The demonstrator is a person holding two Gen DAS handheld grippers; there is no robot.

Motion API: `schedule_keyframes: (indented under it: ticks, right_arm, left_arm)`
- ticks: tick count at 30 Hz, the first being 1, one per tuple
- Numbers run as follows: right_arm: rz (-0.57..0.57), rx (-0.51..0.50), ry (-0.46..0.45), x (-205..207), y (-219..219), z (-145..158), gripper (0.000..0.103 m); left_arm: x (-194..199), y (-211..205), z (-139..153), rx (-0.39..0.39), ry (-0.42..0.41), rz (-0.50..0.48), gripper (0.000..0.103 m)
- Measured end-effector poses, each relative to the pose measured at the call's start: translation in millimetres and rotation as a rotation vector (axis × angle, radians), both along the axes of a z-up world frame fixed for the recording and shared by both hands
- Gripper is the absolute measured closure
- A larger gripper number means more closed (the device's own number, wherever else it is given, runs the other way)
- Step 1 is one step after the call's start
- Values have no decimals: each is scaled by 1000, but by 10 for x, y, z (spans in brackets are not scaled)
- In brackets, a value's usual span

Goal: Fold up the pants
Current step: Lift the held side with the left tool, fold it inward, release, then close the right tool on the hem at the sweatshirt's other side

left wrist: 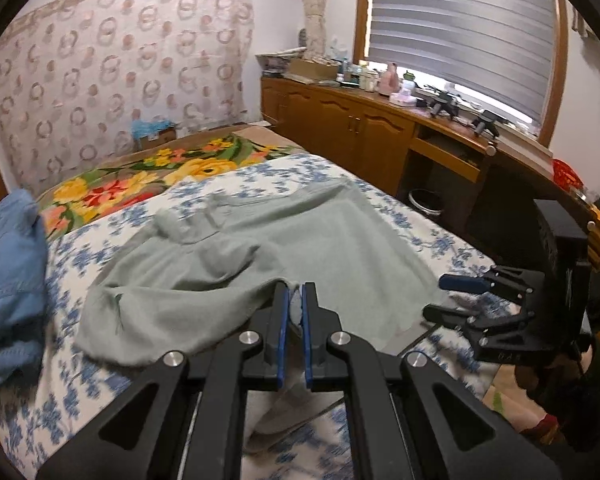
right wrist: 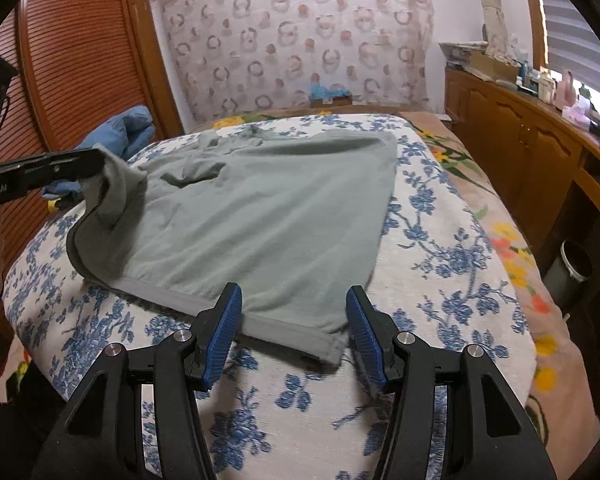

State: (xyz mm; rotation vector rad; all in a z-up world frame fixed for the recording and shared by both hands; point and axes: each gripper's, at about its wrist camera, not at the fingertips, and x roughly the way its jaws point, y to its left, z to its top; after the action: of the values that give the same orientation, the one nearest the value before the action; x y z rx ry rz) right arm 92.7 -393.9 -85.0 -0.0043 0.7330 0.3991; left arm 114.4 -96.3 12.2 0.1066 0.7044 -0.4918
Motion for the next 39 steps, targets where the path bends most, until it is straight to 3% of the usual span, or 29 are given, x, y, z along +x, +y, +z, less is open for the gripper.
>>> schedule_keyframes:
  ticks: [5,12,16,21,24,31,39]
  right_arm:
    - [-16,4,2,2,-88,-7,48]
    - [-26,10,1,2,-136,13,47]
    - [-21,16,-1,7,-114,27,48]
    - [1,16,-3,21,17,66,48]
    - [15,11,-5,35,105,78,48]
    - [35,12,-12,55,225,107,48]
    - [68,36,-22,146,360,167,48]
  left_arm:
    - [82,-244,-26,4,19,-43,101]
    - [99,-237,-115,22,62,-2,94]
    - [41,-127,-120,41,48,27,74]
    - [-53,42,-74,26,27,46,59]
    - [-98,137,-58,23,13,67,44]
    - [-189,299,-70,8,14,82,43]
    - [-186,482,-352,23,68,137,43]
